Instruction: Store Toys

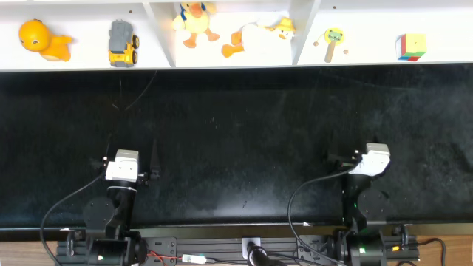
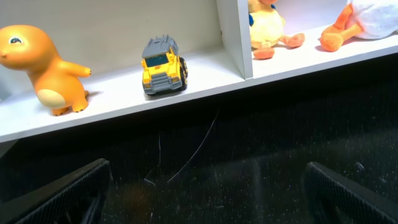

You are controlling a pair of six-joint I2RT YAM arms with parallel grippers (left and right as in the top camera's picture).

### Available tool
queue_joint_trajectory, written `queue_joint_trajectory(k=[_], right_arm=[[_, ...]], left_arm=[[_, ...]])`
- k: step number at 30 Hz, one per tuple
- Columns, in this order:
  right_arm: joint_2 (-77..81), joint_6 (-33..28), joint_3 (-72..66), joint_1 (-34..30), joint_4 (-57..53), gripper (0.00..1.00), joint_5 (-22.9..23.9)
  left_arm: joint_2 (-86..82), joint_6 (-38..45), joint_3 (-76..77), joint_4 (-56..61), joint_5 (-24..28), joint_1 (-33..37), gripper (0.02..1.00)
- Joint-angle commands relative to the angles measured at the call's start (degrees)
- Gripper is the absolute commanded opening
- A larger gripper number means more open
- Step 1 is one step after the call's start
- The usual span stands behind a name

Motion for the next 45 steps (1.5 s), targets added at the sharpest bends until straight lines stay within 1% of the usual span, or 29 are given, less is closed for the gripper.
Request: queue_joint_trajectory(k=[1, 3, 5, 8, 10, 14, 20, 45], right_arm=[[-4.13, 0.46, -0.74, 0.22, 1.31, 0.996, 0.28], [-4.28, 0.46, -0.76, 0.09, 0.00, 0.996, 0.26], [-4.28, 0.48, -0.74, -0.46, -0.04, 0.998, -1.75], [-4.28, 0.48, -0.74, -2.08, -0.70, 0.998, -8.17], [-4.28, 0.48, -0.74, -3.15, -0.70, 0.998, -9.68], [-4.28, 0.48, -0.74, -3.19, -0.66, 0.996, -9.25], [-4.26, 0.48, -0.74, -1.53, -0.57, 0.996, -9.25], [-4.17, 0.46, -0.74, -1.55, -0.57, 0.993, -9.22]], left_arm=[[-0.72, 0.85, -0.31, -0.04, -0.48, -0.20, 0.996], [-0.72, 0.85, -0.31, -0.04, -0.48, -0.20, 0.993], [-0.72, 0.85, -0.31, -0.04, -0.48, -0.20, 0.998], [-0.72, 0.85, -0.31, -0.04, -0.48, -0.20, 0.993], [-0.72, 0.85, -0.31, -0.04, -0.48, -0.20, 0.996], [-0.72, 0.85, -0.31, -0.04, -0.48, -0.20, 0.998], [-0.72, 0.85, -0.31, -0.04, -0.48, -0.20, 0.998], [-0.72, 0.85, -0.31, -0.04, -0.48, -0.20, 0.996]])
